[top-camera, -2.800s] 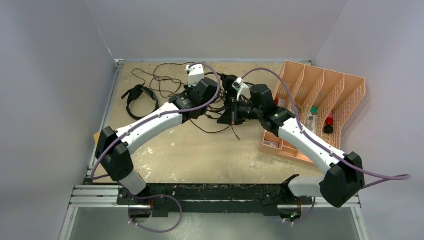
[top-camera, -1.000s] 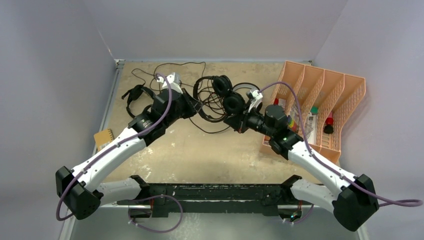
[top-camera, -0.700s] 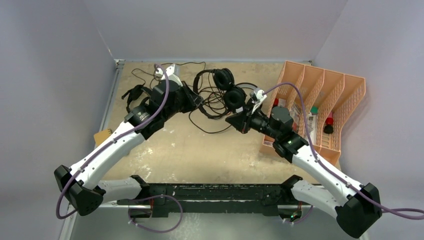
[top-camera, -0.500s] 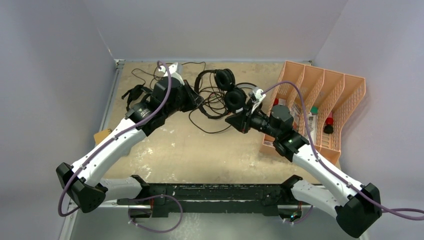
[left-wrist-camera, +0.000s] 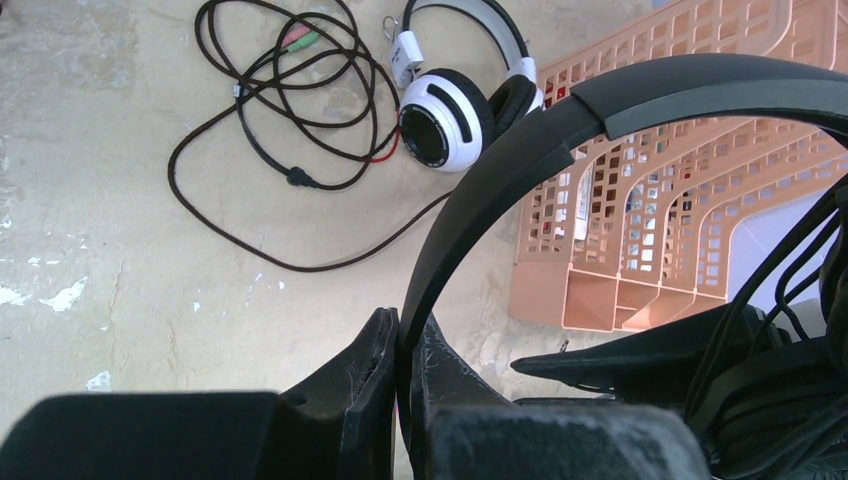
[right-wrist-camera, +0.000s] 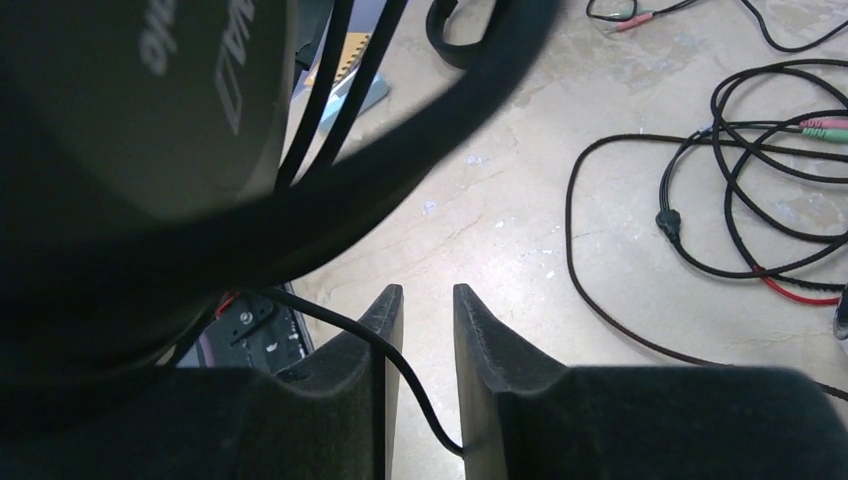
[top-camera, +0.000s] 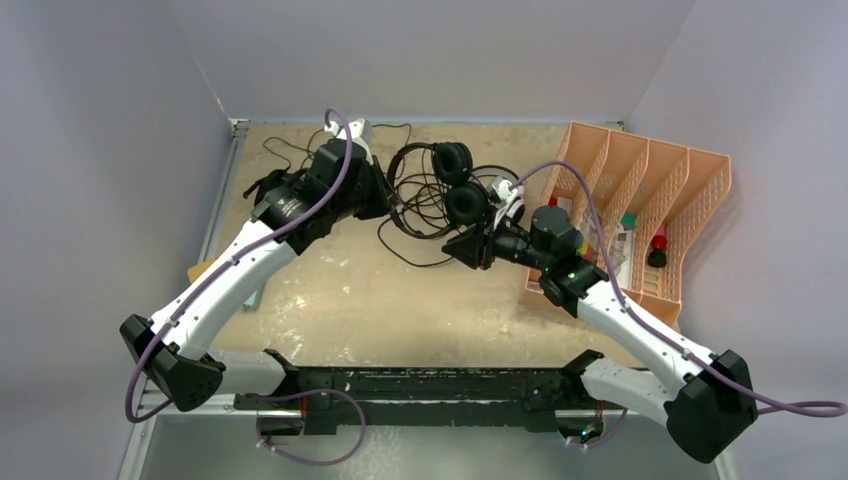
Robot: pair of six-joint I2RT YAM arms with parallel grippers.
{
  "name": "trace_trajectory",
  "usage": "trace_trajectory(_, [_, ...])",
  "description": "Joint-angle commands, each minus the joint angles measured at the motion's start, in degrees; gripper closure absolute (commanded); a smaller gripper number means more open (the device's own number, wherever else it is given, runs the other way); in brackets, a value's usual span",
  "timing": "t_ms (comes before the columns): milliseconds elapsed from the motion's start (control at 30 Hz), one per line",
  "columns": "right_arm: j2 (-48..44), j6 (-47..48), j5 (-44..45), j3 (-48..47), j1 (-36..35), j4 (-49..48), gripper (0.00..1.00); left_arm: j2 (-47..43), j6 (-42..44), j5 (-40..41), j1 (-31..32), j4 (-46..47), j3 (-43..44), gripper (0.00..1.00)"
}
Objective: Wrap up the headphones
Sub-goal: Wrap the headphones cable around the headphones.
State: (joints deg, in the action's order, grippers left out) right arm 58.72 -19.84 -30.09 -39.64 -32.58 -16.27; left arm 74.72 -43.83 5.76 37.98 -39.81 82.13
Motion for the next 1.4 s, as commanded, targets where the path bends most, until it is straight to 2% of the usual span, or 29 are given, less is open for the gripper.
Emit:
trace_trajectory(0, [-1.4, -0.4, -1.3, 0.0, 0.2, -4.8, 0.69, -0.8, -0.4, 0.5, -0.3, 0.9, 2.7, 1.0])
trace_trajectory(200, [-0.5, -1.9, -0.8, 2.0, 0.2, -8.3, 0.66, 0.3, -1.8, 0.5, -0.3, 0.6, 2.0, 1.0])
trace_trajectory(400, [-1.4, -1.4, -1.3, 3.8, 0.2, -10.1, 0.45, 1.1, -1.9, 0.7, -0.5, -0.7, 2.5, 1.0])
trace_trajectory(700, [-2.5, 1.8, 1.7, 3.7, 0.2, -5.7, 0.31, 2.2, -3.0, 0.0, -0.6, -1.1, 1.7, 1.0])
trace_trajectory(933, [-7.1, 4.8, 2.6, 4.2, 0.2, 2.0, 0.29, 2.8, -3.2, 0.2, -0.9, -2.1, 1.9, 1.0])
trace_trajectory(1067, [-9.3, 3.9, 1.8, 4.1, 0.5, 4.9, 0.23, 3.0, -2.9, -0.6, -1.2, -2.3, 2.2, 1.0])
trace_trajectory(1200, [-8.1, 5.2, 1.0, 2.8, 0.5, 9.6, 0.24, 3.1, -2.3, -0.6, -1.5, -3.1, 3.3, 1.0])
trace_trajectory(1300, [-8.9, 4.6, 1.3, 3.9, 0.5, 8.8, 0.25, 3.2, -2.0, -0.8, -1.7, -3.3, 3.6, 1.0])
trace_trajectory(1367, [-9.7, 3.9, 0.4, 4.5, 0.4, 7.3, 0.3, 3.0, -2.0, -1.0, -1.8, -3.1, 3.3, 1.0])
